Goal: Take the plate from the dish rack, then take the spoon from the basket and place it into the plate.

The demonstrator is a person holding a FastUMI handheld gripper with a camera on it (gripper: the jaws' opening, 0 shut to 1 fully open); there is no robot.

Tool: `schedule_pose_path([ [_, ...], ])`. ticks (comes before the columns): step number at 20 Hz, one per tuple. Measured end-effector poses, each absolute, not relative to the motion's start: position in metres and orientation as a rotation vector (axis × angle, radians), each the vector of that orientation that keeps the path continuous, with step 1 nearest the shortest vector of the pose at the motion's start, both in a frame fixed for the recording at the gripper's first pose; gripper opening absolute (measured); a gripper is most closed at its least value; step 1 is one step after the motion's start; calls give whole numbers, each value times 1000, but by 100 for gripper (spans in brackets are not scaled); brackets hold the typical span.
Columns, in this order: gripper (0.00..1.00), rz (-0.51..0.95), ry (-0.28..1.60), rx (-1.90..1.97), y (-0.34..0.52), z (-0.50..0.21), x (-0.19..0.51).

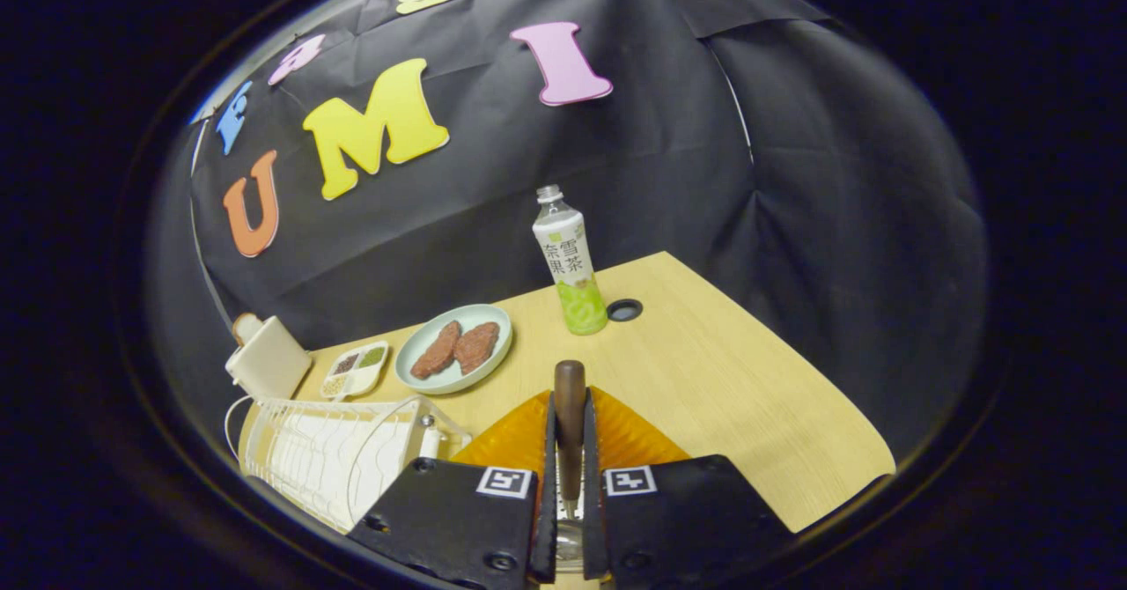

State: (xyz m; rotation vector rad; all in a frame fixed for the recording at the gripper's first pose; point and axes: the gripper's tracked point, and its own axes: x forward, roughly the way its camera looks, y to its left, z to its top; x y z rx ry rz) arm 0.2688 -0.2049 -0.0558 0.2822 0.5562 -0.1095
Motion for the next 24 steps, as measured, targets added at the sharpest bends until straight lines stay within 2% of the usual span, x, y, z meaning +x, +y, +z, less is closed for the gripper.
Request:
schedule_pose_path([
  [5,9,-144,466,251,-205,-22,257],
  [12,9,-199,260,163,-213,56,221],
  [18,9,-69,228,125,-155,99,155],
  [24,9,27,215,172,-82,65,86],
])
